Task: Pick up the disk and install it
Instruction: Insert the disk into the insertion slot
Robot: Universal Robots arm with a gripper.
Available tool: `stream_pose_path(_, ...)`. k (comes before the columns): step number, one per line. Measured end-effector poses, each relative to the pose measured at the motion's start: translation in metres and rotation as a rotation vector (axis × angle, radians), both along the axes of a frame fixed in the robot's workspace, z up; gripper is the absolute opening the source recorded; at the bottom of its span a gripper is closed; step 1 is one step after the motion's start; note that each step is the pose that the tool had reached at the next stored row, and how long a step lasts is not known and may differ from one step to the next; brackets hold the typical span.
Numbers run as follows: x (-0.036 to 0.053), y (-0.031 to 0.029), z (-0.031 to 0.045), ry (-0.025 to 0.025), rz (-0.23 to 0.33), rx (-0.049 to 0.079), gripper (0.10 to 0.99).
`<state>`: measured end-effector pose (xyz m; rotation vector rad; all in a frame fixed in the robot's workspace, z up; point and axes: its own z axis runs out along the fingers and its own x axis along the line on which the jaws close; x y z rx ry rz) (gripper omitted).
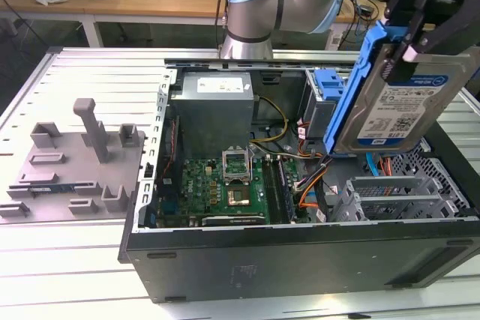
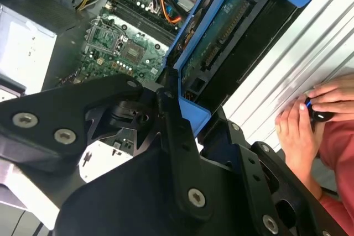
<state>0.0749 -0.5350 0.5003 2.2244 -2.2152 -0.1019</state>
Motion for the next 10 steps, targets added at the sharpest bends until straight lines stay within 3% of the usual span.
stream_pose_path(10,0.0170,-0.0015,-0.0035,-0.0001,0.007,-0.016,0.369)
